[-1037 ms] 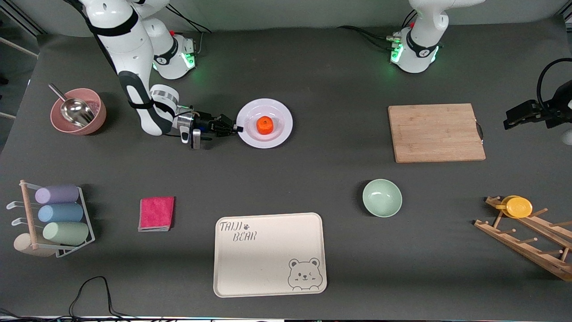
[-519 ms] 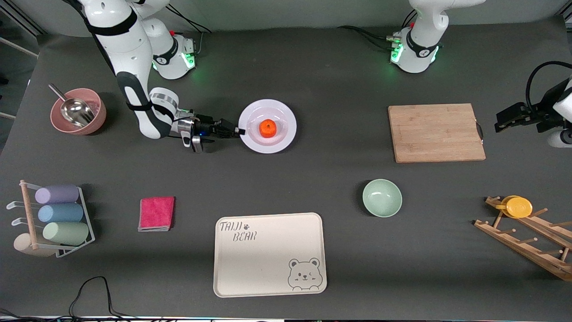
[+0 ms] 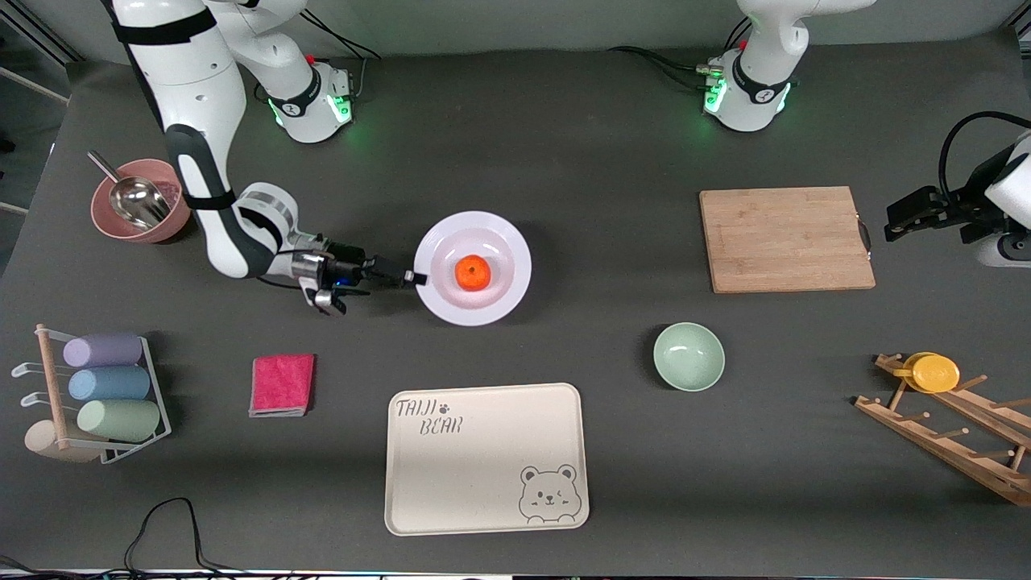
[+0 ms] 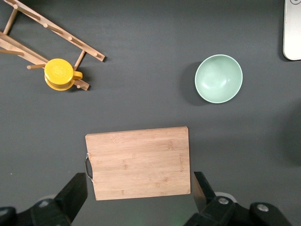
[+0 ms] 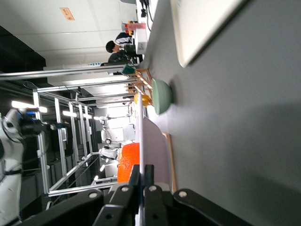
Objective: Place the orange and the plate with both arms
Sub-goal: 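Slide the plate with the right gripper onto the cream bear tray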
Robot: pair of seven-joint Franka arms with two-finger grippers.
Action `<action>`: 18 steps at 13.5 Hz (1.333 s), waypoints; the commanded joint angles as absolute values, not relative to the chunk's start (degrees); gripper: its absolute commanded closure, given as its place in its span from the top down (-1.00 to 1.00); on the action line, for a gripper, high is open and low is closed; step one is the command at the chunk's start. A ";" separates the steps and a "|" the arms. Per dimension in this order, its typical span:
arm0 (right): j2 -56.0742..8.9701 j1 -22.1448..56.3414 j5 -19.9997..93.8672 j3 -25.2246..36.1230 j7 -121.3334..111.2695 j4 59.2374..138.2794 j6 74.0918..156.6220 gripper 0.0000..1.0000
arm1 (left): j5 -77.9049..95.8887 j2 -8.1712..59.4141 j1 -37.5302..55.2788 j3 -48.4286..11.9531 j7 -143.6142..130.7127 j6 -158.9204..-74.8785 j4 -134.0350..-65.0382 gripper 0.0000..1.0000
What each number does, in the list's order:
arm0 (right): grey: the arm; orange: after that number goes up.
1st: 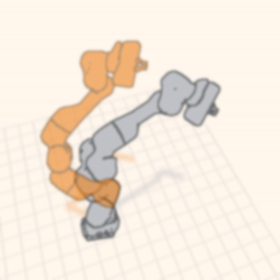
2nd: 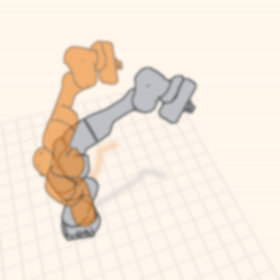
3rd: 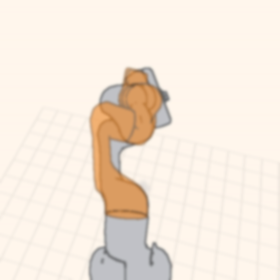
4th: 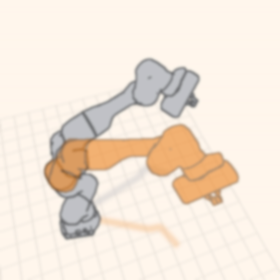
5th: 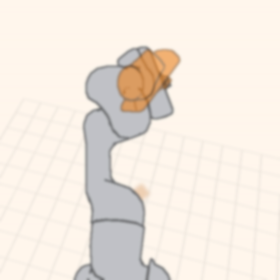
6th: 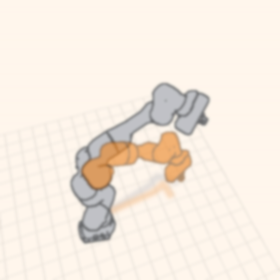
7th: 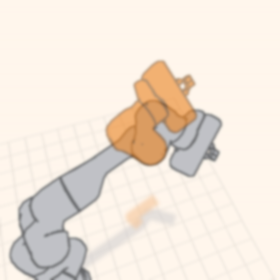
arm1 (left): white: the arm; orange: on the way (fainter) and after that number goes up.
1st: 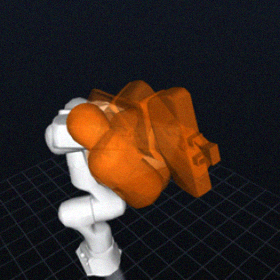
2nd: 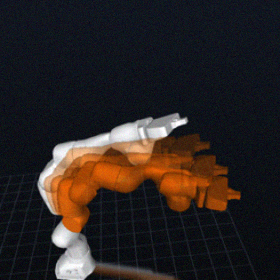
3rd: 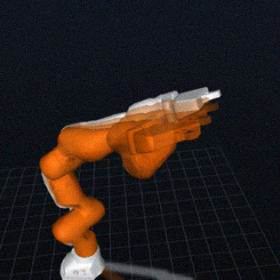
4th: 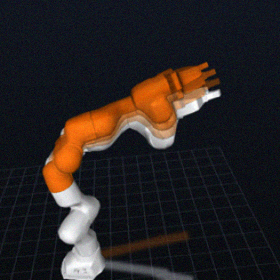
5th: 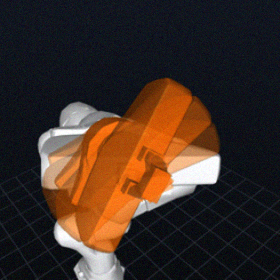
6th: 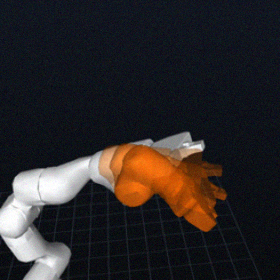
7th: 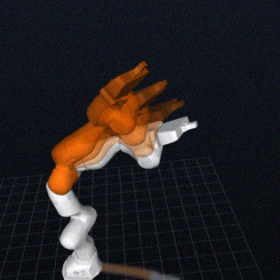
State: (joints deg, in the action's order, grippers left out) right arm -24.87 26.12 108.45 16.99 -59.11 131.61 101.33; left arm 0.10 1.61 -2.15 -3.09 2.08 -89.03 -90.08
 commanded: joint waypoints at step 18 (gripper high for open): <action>-71.71 19.16 112.94 16.79 -37.61 58.98 111.79 -1.00 | 0.26 0.62 -1.67 -2.64 5.63 -88.51 -90.62 1.00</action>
State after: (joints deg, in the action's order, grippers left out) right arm -68.56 20.56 111.85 17.39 -39.17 64.86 111.33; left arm 0.10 1.59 -2.13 -3.03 5.40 -88.90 -90.13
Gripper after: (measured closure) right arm 0.956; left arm 0.000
